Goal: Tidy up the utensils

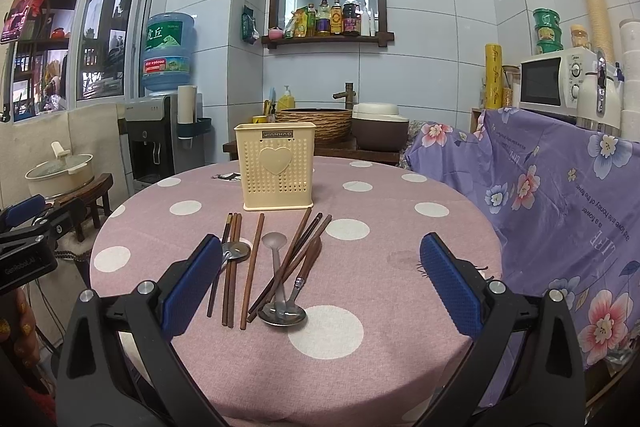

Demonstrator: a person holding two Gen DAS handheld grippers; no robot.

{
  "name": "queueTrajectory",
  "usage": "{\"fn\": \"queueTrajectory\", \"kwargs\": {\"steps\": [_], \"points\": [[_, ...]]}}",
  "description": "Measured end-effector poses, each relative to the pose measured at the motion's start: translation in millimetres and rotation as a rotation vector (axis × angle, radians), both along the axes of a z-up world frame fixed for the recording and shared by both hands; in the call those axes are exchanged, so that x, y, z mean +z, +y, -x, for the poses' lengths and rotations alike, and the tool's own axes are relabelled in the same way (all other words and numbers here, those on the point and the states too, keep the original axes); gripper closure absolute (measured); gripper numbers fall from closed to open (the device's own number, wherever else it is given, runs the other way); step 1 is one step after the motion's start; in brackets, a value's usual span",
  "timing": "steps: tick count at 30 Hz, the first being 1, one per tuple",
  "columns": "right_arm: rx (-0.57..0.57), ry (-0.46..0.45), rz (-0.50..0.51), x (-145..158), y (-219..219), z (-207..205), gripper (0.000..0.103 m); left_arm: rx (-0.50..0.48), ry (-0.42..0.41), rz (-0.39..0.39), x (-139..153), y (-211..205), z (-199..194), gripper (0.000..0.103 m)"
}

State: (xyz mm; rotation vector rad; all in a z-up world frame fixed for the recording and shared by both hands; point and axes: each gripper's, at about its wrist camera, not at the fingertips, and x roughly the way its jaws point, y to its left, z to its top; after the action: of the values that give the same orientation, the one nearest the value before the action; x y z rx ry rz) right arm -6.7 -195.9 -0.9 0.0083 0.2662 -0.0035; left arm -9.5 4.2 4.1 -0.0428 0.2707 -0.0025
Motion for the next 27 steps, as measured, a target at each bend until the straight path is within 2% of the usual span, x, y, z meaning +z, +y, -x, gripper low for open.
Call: {"fn": "queueTrajectory", "kwargs": {"steps": [18,27], "points": [[-0.012,0.057,0.008,-7,-2,-15,0.005,0.013,0.084,-0.024,-14,3,-16,0.005],[-0.052,0.175,0.046,-22,-11,-50,0.005,0.001,0.198,-0.013,-28,9,-45,0.009]]}}
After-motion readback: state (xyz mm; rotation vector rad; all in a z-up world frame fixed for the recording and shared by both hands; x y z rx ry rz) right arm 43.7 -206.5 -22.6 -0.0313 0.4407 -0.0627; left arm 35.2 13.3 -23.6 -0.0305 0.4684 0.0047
